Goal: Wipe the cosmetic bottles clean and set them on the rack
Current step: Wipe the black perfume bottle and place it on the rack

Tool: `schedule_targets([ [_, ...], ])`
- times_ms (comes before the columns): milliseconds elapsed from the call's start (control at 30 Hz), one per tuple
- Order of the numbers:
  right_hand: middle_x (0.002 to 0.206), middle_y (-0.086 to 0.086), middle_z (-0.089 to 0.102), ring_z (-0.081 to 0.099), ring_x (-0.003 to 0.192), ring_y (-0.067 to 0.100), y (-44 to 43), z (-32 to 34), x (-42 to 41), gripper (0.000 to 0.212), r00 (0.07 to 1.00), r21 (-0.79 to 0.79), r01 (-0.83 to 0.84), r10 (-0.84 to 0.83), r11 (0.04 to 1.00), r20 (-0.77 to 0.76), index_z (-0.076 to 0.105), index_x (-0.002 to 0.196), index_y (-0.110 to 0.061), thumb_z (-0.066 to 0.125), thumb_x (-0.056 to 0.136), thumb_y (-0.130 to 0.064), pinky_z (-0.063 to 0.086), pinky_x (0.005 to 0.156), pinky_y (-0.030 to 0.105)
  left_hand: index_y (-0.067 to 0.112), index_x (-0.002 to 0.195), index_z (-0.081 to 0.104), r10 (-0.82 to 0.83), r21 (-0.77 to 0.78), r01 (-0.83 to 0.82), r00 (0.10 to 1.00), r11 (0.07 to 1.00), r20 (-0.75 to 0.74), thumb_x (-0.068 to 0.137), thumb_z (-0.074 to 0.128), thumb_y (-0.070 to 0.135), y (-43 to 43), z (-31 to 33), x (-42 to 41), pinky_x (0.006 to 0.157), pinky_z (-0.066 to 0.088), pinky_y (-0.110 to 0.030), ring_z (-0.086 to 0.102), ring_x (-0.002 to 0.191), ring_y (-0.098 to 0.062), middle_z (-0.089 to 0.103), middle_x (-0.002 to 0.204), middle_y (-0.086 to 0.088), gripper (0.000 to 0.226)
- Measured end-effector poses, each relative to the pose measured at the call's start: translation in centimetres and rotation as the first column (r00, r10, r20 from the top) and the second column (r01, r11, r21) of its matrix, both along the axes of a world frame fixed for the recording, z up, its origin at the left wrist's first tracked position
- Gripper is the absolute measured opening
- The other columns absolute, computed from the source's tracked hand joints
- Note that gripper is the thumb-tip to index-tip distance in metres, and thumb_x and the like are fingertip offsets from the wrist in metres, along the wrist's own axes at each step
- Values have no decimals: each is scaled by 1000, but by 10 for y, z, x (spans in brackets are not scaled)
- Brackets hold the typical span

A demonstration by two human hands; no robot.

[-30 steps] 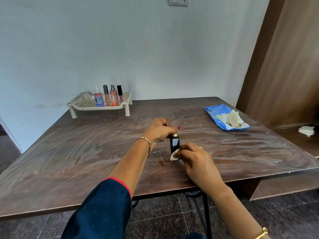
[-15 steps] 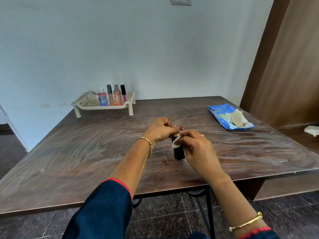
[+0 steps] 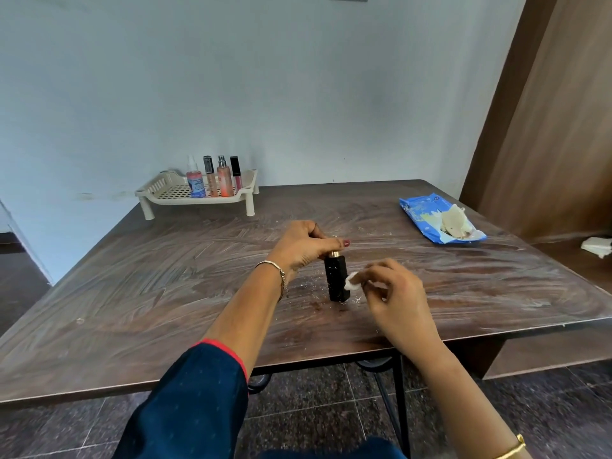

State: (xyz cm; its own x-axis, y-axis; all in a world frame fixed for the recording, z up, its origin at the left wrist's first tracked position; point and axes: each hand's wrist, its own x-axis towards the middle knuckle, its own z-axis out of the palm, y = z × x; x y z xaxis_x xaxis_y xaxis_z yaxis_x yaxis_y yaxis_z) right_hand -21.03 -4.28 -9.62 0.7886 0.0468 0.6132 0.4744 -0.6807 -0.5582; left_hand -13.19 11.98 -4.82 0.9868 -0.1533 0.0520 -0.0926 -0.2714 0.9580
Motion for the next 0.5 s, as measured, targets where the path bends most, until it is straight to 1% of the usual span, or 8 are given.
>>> schedule_targets([
  [67,87,-8,66,63,83,5,5,3,3,34,999,237,21,-10,971,-48,69,75,-27,64,79,6,51,75,18,16,67,51,39,11,-40,999,999,32,66,85,24,1,-2,1,69,55,-29,67,76,-15,64,71,-3,35],
  [100,86,-6,68,65,83,6,7,4,6,33,997,351,23,3,936,-73,69,74,-26,64,79,6,53,77,23,16,65,50,64,16,-65,997,998,43,65,86,23,1,-3,2,76,55,-36,67,78,-19,63,69,-3,36],
  [167,85,-1,71,67,84,10,13,5,9,27,994,518,21,36,855,-101,70,75,-19,63,79,7,55,82,31,16,62,49,109,40,-112,992,993,61,62,87,24,1,-5,4,79,55,-42,64,76,-21,61,66,-4,39],
  [200,85,0,71,67,84,11,16,6,10,25,993,548,17,48,836,-104,71,76,-16,62,79,7,55,83,32,17,60,49,127,54,-131,989,990,73,61,87,25,0,-6,5,76,55,-43,60,74,-21,60,66,-5,39],
  [300,85,-1,69,66,84,8,28,9,13,22,993,534,-10,71,846,-93,70,74,-17,62,80,2,53,81,24,18,57,47,156,63,-163,983,985,97,60,86,27,-2,-9,8,64,47,-37,52,68,-20,54,61,-3,40],
  [400,85,-12,62,60,85,-3,36,8,18,14,999,414,11,8,910,-44,68,73,-20,71,79,-8,46,76,11,19,56,45,185,71,-193,977,979,106,60,84,27,-4,-10,10,66,51,-41,52,66,-20,52,56,0,41],
  [433,86,-14,60,59,85,-4,37,7,21,10,999,350,34,-27,936,-25,70,75,-20,73,78,-12,46,75,11,19,55,45,197,73,-206,974,976,107,60,84,27,-4,-11,11,69,53,-43,54,66,-20,53,56,-1,40],
  [500,88,-12,59,59,85,1,37,7,24,4,998,241,55,-58,969,6,73,80,-19,75,78,-15,49,74,18,19,56,46,212,78,-221,972,972,101,60,84,27,-4,-11,13,72,55,-46,55,66,-20,54,56,-1,39],
])
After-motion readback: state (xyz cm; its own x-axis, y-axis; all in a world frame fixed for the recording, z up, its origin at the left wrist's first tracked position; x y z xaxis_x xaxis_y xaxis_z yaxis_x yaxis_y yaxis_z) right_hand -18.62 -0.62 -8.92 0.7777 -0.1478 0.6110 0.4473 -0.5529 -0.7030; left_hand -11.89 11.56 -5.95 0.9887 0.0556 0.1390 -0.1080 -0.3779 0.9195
